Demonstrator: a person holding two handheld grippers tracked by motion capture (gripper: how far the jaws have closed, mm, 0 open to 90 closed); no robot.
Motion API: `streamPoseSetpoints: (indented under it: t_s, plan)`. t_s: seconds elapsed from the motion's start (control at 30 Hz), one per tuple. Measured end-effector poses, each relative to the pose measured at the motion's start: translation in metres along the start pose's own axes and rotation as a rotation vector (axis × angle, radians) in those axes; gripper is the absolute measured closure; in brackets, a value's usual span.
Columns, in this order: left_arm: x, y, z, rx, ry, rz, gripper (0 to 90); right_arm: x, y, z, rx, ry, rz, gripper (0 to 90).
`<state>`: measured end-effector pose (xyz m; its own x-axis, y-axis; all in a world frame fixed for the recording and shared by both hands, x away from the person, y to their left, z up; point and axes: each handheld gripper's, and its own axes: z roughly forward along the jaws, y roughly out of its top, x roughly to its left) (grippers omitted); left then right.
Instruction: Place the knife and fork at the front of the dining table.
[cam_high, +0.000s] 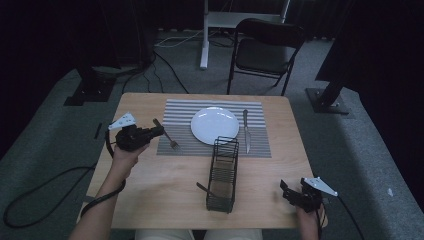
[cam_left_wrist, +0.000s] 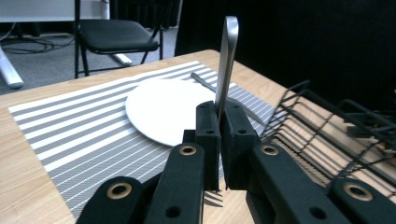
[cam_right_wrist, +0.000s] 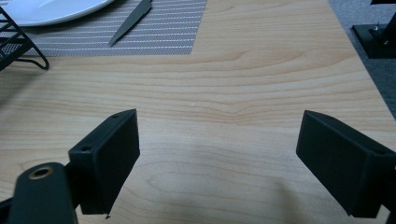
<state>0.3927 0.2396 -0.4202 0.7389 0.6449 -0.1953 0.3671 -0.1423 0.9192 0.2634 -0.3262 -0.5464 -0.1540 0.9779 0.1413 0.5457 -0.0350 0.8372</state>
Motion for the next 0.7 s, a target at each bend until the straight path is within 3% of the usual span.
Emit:
streamPoseSetpoints:
  t_s: [0.2, 0.47, 0.63, 0.7]
  plan:
    - [0.013, 0.002, 0.02, 0.018, 0.011, 0.007, 86.4, 0.0, 0.0, 0.0, 0.006, 0.006, 0.012, 13.0]
    - [0.025, 0.01, 0.055, 0.134, 0.017, 0.052, 86.5, 0.0, 0.0, 0.001, 0.017, 0.009, 0.011, 13.1]
    - [0.026, 0.012, 0.07, 0.196, 0.01, 0.084, 86.4, -0.001, 0.0, 0.001, 0.014, 0.017, 0.023, 13.1]
    - [0.025, 0.01, 0.075, 0.197, 0.003, 0.086, 86.4, -0.001, 0.0, 0.001, 0.015, 0.018, 0.021, 13.2]
